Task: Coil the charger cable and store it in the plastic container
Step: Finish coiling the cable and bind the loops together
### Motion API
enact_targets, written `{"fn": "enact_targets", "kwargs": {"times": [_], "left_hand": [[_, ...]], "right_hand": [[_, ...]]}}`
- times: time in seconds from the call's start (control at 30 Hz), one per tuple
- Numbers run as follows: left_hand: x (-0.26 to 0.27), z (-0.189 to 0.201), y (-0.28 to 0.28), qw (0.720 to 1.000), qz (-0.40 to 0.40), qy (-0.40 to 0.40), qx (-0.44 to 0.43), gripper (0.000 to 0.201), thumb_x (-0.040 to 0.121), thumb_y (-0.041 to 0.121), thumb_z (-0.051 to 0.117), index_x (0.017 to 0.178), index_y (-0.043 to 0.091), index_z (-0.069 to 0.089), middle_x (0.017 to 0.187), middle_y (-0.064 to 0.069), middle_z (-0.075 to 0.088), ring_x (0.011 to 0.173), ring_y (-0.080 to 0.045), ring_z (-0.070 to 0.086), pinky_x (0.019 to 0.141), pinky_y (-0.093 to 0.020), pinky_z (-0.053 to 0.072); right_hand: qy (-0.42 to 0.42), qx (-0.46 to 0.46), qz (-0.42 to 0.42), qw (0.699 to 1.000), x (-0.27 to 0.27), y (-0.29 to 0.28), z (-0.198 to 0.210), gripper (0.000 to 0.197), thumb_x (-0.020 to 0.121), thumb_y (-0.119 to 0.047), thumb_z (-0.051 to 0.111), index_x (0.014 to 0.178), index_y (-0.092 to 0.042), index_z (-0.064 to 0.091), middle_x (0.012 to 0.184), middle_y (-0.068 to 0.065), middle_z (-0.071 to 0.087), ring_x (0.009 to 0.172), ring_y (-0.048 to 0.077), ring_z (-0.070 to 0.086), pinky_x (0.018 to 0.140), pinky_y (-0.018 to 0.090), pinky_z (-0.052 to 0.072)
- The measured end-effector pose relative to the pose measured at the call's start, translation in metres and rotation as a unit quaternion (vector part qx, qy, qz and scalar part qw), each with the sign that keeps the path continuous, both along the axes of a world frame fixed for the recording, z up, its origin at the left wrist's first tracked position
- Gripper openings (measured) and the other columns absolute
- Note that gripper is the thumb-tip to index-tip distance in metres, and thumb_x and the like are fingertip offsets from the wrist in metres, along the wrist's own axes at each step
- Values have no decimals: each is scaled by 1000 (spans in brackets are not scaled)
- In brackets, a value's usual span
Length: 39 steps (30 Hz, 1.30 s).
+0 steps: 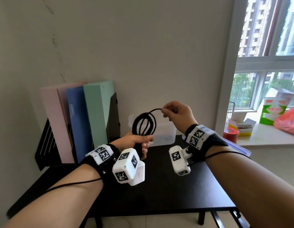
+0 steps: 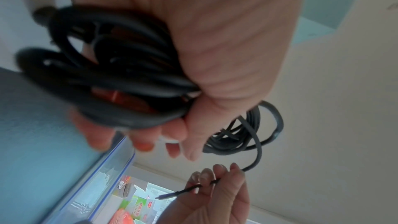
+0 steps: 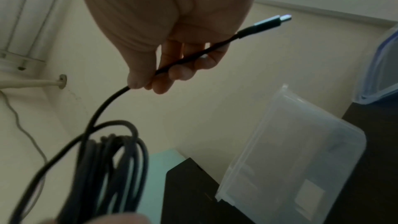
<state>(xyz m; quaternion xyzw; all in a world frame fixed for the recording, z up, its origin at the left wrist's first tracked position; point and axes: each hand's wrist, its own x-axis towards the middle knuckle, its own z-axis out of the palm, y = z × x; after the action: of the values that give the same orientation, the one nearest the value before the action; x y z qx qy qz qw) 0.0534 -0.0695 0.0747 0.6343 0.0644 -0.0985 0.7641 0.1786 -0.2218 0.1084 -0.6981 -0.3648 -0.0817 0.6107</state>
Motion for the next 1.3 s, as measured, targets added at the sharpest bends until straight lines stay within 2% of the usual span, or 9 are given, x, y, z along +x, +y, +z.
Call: {"fn": "enact_targets", "kwargs": {"times": [0.4, 0.6, 0.73, 0.83, 0.9, 0.97, 1.1, 1.2, 1.3], "left_hand": [[2, -4, -3, 986, -82, 51, 135, 13, 93, 16, 53, 82, 10, 57, 48, 5, 49, 43, -6, 51, 47, -20, 47], [-2, 2, -8, 960, -166, 13, 226, 17, 94, 3, 49, 78, 9, 52, 47, 7, 49, 44, -4, 49, 49, -16, 46], [-5, 5, 3, 960, -199, -22, 197, 9, 85, 13, 57, 78, 10, 52, 50, 7, 49, 45, -5, 49, 50, -18, 46], [-3, 9, 10, 978, -154, -58, 127, 14, 80, 16, 60, 80, 7, 49, 49, 5, 48, 44, -7, 50, 48, -20, 47], [-1, 10, 12, 985, -99, -81, 117, 8, 82, 13, 60, 76, 10, 57, 48, 3, 46, 43, -9, 50, 47, -22, 47], [0, 7, 14, 986, -38, -98, 133, 17, 86, 10, 57, 70, 15, 59, 47, 3, 45, 42, -9, 48, 46, -23, 47], [2, -3, 17, 981, 80, -99, 147, 23, 91, 7, 55, 69, 12, 52, 46, 4, 46, 40, -9, 46, 44, -23, 45], [5, -6, 15, 975, 137, -95, 145, 21, 90, 11, 58, 71, 12, 52, 44, 4, 47, 40, -9, 46, 43, -23, 43], [9, -5, 13, 972, 176, -94, 123, 20, 90, 13, 58, 71, 11, 53, 44, 4, 48, 39, -10, 47, 42, -22, 42]], "right_hand": [[-45, -2, 80, 996, -14, 13, 35, 15, 77, -10, 75, 72, -23, 69, 71, -7, 68, 65, -2, 62, 73, 13, 53], [-60, -128, 96, 985, -17, 20, 35, 10, 81, -15, 72, 89, -10, 74, 65, -4, 64, 55, -3, 54, 53, 7, 42], [-27, -153, 83, 984, -11, 20, 21, 13, 87, -16, 66, 93, -8, 73, 59, -7, 62, 39, -4, 45, 45, 6, 37], [7, -202, 84, 976, -8, 17, 5, 16, 90, -13, 60, 78, -17, 70, 42, -14, 56, 36, -2, 39, 43, 11, 36], [17, -225, 87, 970, -10, 17, -4, 21, 90, -12, 57, 75, -16, 70, 48, -11, 59, 37, 0, 39, 43, 13, 36], [-16, -263, 81, 961, -14, 17, -8, 19, 91, -17, 55, 87, -10, 72, 59, -10, 60, 41, 1, 41, 46, 10, 38], [-112, -336, 48, 934, -21, 17, -8, 21, 94, -26, 52, 99, -17, 70, 63, -12, 57, 54, 1, 47, 56, 9, 37], [-160, -378, 32, 911, -29, 16, -5, 26, 96, -23, 47, 111, -15, 67, 76, -8, 58, 64, 4, 50, 67, 15, 39], [-187, -416, 10, 890, -33, 19, -5, 31, 98, -25, 43, 119, -16, 63, 100, 0, 65, 92, 16, 60, 85, 26, 46]]}}
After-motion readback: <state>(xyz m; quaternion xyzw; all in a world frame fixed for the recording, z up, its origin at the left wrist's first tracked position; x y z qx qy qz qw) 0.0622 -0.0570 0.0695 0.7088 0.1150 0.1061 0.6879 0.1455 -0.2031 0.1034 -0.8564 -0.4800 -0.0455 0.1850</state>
